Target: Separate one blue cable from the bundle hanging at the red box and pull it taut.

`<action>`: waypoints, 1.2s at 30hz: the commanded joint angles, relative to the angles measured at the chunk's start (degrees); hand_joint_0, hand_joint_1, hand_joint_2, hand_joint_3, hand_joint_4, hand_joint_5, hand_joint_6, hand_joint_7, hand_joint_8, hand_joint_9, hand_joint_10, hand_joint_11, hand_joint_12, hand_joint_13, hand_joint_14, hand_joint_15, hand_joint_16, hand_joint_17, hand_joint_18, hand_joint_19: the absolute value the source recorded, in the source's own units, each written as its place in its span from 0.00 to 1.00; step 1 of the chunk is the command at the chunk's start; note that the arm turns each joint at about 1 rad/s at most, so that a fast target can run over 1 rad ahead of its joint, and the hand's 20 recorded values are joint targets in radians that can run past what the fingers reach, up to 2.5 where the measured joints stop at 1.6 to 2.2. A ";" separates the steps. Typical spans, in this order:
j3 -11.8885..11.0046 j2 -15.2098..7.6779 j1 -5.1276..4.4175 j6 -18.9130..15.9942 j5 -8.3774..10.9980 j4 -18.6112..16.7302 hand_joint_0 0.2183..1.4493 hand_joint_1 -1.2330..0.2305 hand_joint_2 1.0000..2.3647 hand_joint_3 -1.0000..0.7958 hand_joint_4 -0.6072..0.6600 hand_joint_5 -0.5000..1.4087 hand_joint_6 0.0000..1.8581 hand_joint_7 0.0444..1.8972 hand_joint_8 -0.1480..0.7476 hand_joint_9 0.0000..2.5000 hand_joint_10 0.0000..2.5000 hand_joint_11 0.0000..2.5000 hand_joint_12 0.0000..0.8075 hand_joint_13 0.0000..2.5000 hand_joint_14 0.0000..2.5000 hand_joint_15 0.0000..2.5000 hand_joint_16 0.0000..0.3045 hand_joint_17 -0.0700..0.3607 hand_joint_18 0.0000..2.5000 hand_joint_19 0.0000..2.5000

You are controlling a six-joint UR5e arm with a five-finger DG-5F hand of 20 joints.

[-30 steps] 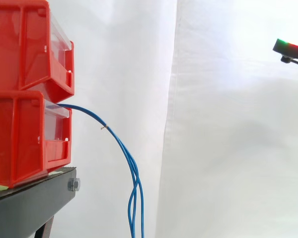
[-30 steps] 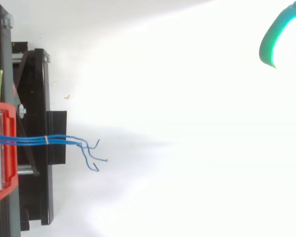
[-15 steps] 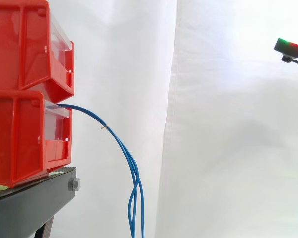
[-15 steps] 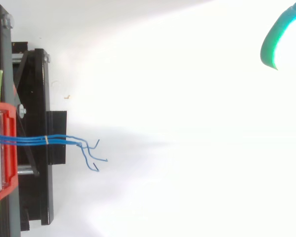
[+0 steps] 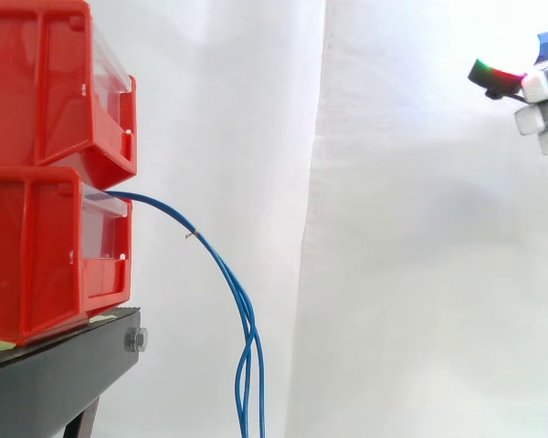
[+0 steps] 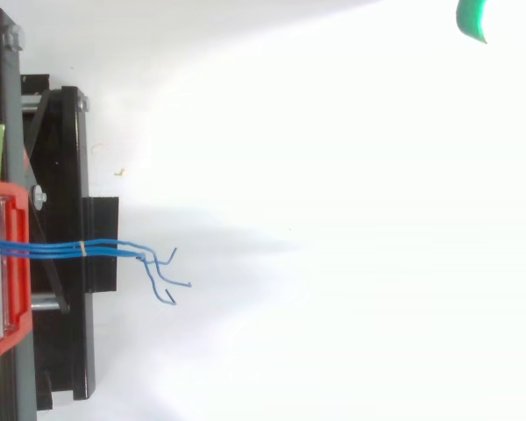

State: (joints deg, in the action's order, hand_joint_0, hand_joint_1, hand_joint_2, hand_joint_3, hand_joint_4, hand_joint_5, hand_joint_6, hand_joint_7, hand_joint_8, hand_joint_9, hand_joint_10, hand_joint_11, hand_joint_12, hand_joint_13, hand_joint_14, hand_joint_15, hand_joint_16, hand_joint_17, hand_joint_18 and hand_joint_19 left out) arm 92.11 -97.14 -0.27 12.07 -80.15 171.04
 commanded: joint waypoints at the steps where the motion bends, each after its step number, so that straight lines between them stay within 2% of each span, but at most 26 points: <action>1: 0.00 -1.03 -0.60 3.31 2.11 -2.12 0.27 0.40 0.00 0.29 0.64 0.16 0.27 0.36 0.46 0.24 0.00 0.02 0.37 0.20 0.00 0.06 0.10 0.33 0.15 0.06; 3: 0.00 -3.23 -0.96 3.83 3.42 -4.40 0.27 0.40 0.00 0.29 0.64 0.16 0.27 0.36 0.46 0.25 0.00 0.02 0.37 0.20 0.00 0.06 0.10 0.33 0.15 0.06; 5: 0.00 -5.07 -1.40 3.13 3.69 -5.81 0.27 0.40 0.00 0.29 0.64 0.16 0.27 0.36 0.46 0.25 0.00 0.02 0.37 0.20 0.00 0.06 0.10 0.33 0.16 0.06; 7: 0.00 -5.60 -1.92 3.04 4.04 -6.86 0.27 0.40 0.00 0.29 0.65 0.16 0.27 0.36 0.46 0.25 0.00 0.02 0.37 0.20 0.00 0.06 0.10 0.33 0.16 0.06; 10: 0.00 -5.78 -2.54 3.92 6.06 -8.79 0.27 0.40 0.00 0.29 0.65 0.16 0.27 0.36 0.47 0.26 0.00 0.03 0.37 0.20 0.00 0.06 0.10 0.32 0.16 0.06; 13: -0.44 -7.10 -3.24 5.06 8.17 -10.46 0.27 0.40 0.00 0.29 0.65 0.16 0.27 0.37 0.47 0.26 0.00 0.03 0.37 0.20 0.00 0.06 0.10 0.32 0.16 0.06; 14: -0.79 -8.24 -3.42 5.15 8.70 -10.82 0.27 0.40 0.00 0.29 0.65 0.16 0.27 0.37 0.47 0.26 0.00 0.03 0.37 0.20 0.00 0.06 0.10 0.32 0.16 0.06; 15: -1.85 -9.73 -3.68 4.80 8.79 -10.82 0.27 0.40 0.00 0.29 0.65 0.16 0.27 0.37 0.47 0.26 0.00 0.04 0.37 0.21 0.00 0.06 0.10 0.32 0.17 0.07; 18: -3.08 -11.75 -4.03 4.62 8.96 -10.73 0.27 0.40 0.00 0.29 0.65 0.16 0.27 0.37 0.47 0.25 0.00 0.04 0.36 0.26 0.00 0.08 0.10 0.32 0.24 0.12; 23: -7.47 -17.64 -4.65 3.83 8.61 -10.82 0.28 0.39 0.00 0.29 0.65 0.16 0.27 0.37 0.47 0.25 0.00 0.05 0.31 0.28 0.00 0.10 0.09 0.30 0.33 0.17; 24: -9.58 -19.75 -4.82 3.04 8.43 -10.55 0.28 0.39 0.00 0.29 0.65 0.16 0.27 0.37 0.47 0.25 0.00 0.05 0.31 0.28 0.00 0.10 0.08 0.30 0.34 0.17; 27: -12.83 -23.18 -5.09 1.46 7.99 -9.06 0.28 0.38 0.00 0.29 0.65 0.16 0.27 0.37 0.47 0.25 0.00 0.05 0.31 0.28 0.00 0.10 0.08 0.29 0.34 0.16; 29: -13.45 -24.76 -5.79 0.32 7.82 -8.97 0.28 0.38 0.00 0.29 0.65 0.16 0.27 0.37 0.48 0.25 0.00 0.05 0.31 0.28 0.00 0.10 0.08 0.29 0.34 0.16; 31: -13.54 -24.94 -6.67 0.67 7.99 -10.46 0.28 0.38 0.00 0.29 0.65 0.16 0.27 0.38 0.48 0.25 0.00 0.05 0.30 0.28 0.00 0.10 0.08 0.29 0.34 0.15; 33: -13.54 -24.94 -6.84 0.85 8.08 -10.82 0.28 0.38 0.00 0.29 0.65 0.16 0.27 0.38 0.48 0.25 0.00 0.05 0.30 0.27 0.00 0.09 0.07 0.28 0.32 0.14; 36: -13.45 -24.94 -7.64 1.81 8.35 -12.05 0.28 0.38 0.00 0.29 0.66 0.16 0.27 0.38 0.48 0.25 0.00 0.05 0.30 0.25 0.00 0.09 0.07 0.27 0.30 0.10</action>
State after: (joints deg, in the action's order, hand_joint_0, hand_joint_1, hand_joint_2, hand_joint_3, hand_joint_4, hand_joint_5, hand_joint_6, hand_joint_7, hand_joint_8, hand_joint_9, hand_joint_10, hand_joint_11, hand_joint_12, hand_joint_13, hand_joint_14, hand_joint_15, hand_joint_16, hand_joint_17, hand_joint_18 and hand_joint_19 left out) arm 78.71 -121.89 -7.19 13.27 -72.00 159.94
